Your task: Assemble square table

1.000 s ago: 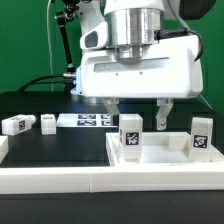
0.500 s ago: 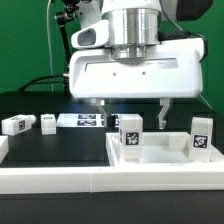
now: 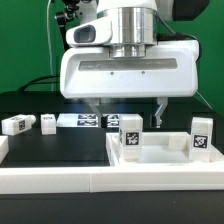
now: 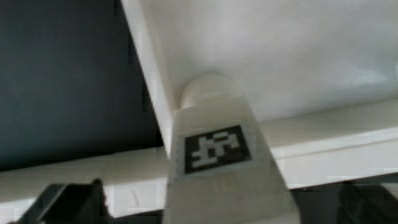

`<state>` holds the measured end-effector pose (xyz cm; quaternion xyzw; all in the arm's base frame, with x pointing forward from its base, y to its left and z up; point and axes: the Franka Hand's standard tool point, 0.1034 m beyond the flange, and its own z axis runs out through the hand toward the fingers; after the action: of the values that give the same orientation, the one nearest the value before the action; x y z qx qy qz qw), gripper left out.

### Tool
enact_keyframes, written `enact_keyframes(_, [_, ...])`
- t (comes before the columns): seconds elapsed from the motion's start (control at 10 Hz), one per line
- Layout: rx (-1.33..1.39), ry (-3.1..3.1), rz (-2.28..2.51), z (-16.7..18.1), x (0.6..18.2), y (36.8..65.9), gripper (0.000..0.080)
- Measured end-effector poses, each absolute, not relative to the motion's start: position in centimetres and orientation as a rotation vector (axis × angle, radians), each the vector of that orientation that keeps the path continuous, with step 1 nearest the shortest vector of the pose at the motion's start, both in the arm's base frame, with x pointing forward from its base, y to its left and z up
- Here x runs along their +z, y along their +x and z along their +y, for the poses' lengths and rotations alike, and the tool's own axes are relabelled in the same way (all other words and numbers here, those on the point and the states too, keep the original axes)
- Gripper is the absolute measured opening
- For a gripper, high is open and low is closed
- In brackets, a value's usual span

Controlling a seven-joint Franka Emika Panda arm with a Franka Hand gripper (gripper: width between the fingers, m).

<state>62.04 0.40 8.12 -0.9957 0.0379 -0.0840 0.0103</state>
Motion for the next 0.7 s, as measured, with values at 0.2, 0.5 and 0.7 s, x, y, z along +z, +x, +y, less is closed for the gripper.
enact_keyframes(0.2, [-0.263,-3.115,0.083,0.39,8.16,62.09,0.0505])
enact_keyframes(0.5, [-0.263,-3.113,0.113,0.39,8.15,62.1,0.029])
enact_keyframes(0.7, [-0.26,-3.092,0.279,0.41,8.14,62.09,0.029])
